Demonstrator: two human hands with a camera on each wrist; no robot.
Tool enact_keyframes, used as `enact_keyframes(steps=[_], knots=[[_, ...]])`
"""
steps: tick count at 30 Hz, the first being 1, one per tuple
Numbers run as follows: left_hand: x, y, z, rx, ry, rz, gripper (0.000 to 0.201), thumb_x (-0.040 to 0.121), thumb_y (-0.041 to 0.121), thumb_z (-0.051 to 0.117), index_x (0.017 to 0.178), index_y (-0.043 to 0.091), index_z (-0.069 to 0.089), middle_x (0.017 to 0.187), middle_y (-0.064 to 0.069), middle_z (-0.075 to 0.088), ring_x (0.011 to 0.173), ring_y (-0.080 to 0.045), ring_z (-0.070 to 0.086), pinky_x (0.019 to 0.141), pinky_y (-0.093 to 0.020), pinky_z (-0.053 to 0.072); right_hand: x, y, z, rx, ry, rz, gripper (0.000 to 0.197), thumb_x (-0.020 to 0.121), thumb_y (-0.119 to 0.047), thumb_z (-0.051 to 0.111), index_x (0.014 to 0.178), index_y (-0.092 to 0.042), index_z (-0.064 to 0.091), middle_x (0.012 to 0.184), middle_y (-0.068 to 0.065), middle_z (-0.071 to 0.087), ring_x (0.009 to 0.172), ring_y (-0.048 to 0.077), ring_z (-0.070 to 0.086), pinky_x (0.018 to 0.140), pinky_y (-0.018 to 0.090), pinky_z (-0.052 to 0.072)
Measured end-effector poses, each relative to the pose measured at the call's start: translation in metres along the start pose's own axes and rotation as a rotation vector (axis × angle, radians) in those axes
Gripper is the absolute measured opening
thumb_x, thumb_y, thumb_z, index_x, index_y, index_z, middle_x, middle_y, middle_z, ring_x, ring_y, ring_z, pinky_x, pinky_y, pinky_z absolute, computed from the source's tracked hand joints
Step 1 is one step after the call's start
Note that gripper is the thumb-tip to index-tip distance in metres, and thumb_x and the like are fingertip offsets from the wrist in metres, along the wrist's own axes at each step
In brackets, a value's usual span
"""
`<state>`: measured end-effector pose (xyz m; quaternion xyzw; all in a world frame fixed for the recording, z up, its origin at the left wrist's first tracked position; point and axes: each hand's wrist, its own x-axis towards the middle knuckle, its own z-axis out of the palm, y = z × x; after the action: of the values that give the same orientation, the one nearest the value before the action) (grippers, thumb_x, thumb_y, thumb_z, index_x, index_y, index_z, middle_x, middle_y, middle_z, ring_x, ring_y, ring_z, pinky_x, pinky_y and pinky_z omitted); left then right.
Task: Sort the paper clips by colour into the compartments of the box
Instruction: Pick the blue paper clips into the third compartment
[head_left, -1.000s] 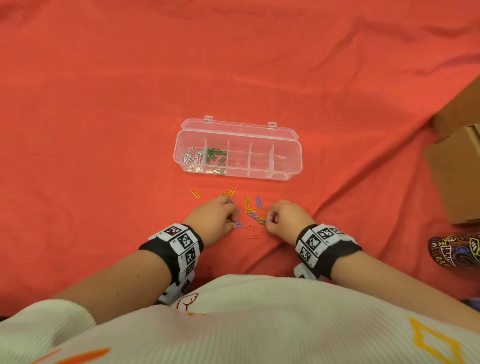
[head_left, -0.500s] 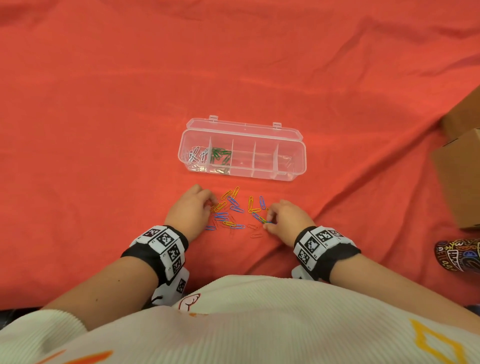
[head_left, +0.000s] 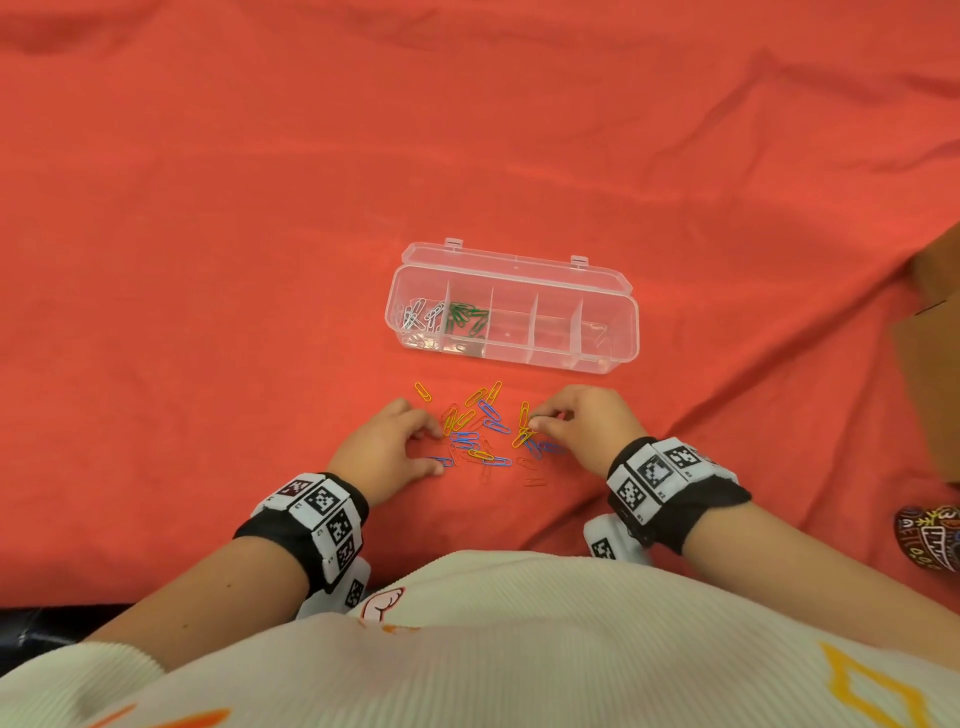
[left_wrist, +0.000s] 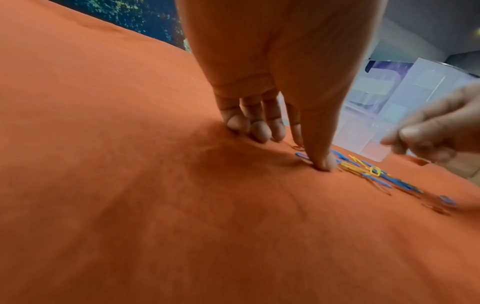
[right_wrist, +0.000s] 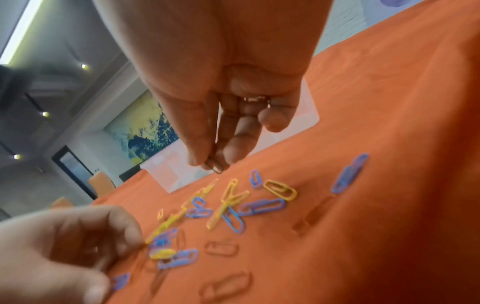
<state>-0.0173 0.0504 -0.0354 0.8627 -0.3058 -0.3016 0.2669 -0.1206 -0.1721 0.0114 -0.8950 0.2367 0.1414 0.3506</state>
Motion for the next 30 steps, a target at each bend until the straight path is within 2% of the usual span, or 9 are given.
enact_keyframes(steps=[2,4,7,10,14,18,23,27,30], knots=[[-0.001,0.0,0.001,0.009,-0.008,0.0,0.03,0.066,0.023,0.077,0.093,0.021,0.064,0.087,0.006,0.047,0.072,0.003,0.044,0.076,-0.026,0.043,0.005,-0.01,-0.004,0.156,0.028,0.02,0.008,0.079,-0.02,0.071,0.085,-0.016,0.074,0.053,-0.015,0.061,0.047,-0.008,0.053,0.051,0.006,0.038],[0.0,0.0,0.002,0.014,-0.013,-0.003,0.021,0.07,0.02,0.074,0.088,0.02,0.064,0.081,0.009,0.046,0.069,0.004,0.044,0.073,-0.025,0.041,0.011,-0.021,-0.009,0.312,0.044,0.033,0.005,0.077,-0.016,0.073,0.076,-0.019,0.069,0.059,-0.008,0.063,0.033,-0.001,0.048,0.049,0.013,0.042],[0.001,0.001,-0.001,0.028,-0.047,-0.024,0.013,0.074,0.017,0.07,0.086,0.019,0.066,0.079,0.006,0.05,0.067,-0.004,0.047,0.072,-0.026,0.04,0.022,-0.036,-0.015,0.432,0.066,0.04,0.013,0.079,-0.015,0.07,0.07,-0.023,0.064,0.067,-0.004,0.069,0.032,0.004,0.051,0.053,0.023,0.046],[0.0,0.0,-0.004,0.041,-0.07,-0.041,0.01,0.075,0.018,0.068,0.084,0.02,0.066,0.078,0.006,0.052,0.073,-0.013,0.05,0.075,-0.031,0.045,0.033,-0.051,-0.019,0.455,0.091,0.057,0.014,0.082,-0.016,0.067,0.069,-0.023,0.063,0.066,-0.009,0.069,0.032,0.003,0.054,0.05,0.017,0.044],[0.002,-0.001,-0.009,0.058,-0.1,-0.04,0.009,0.075,0.018,0.068,0.084,0.02,0.067,0.081,0.004,0.055,0.075,-0.013,0.052,0.077,-0.033,0.047,0.051,-0.068,-0.02,0.506,0.127,0.12,0.015,0.084,-0.015,0.062,0.07,-0.02,0.061,0.067,-0.008,0.068,0.03,0.004,0.055,0.036,0.012,0.035],[0.002,0.0,-0.013,0.073,-0.114,-0.026,0.008,0.076,0.019,0.066,0.085,0.02,0.066,0.085,0.003,0.058,0.075,-0.013,0.054,0.078,-0.033,0.048,0.062,-0.085,-0.019,0.54,0.133,0.177,0.01,0.085,-0.009,0.057,0.089,-0.011,0.066,0.069,-0.005,0.068,0.027,0.006,0.053,0.028,0.011,0.03],[0.004,-0.001,-0.017,0.055,-0.118,-0.023,0.009,0.077,0.018,0.066,0.085,0.019,0.067,0.083,0.004,0.058,0.073,-0.012,0.053,0.074,-0.027,0.044,0.062,-0.086,-0.02,0.543,0.142,0.113,0.025,0.086,-0.001,0.048,0.105,-0.007,0.063,0.087,0.016,0.07,0.029,0.003,0.054,0.032,0.009,0.034],[0.006,-0.003,-0.021,0.027,-0.094,-0.037,0.01,0.077,0.017,0.066,0.086,0.019,0.068,0.081,0.004,0.057,0.072,-0.012,0.053,0.072,-0.024,0.042,0.055,-0.075,-0.015,0.39,0.145,-0.032,0.017,0.083,-0.006,0.057,0.089,-0.016,0.069,0.077,0.008,0.069,0.031,0.002,0.048,0.048,0.017,0.044],[0.008,-0.004,-0.022,-0.007,-0.071,-0.034,0.008,0.076,0.016,0.066,0.083,0.02,0.068,0.078,0.007,0.056,0.066,-0.007,0.052,0.07,-0.022,0.044,0.047,-0.062,-0.006,0.156,-0.044,-0.049,0.012,0.084,-0.013,0.061,0.085,-0.022,0.068,0.066,-0.004,0.062,0.034,-0.001,0.049,0.049,0.017,0.044]])
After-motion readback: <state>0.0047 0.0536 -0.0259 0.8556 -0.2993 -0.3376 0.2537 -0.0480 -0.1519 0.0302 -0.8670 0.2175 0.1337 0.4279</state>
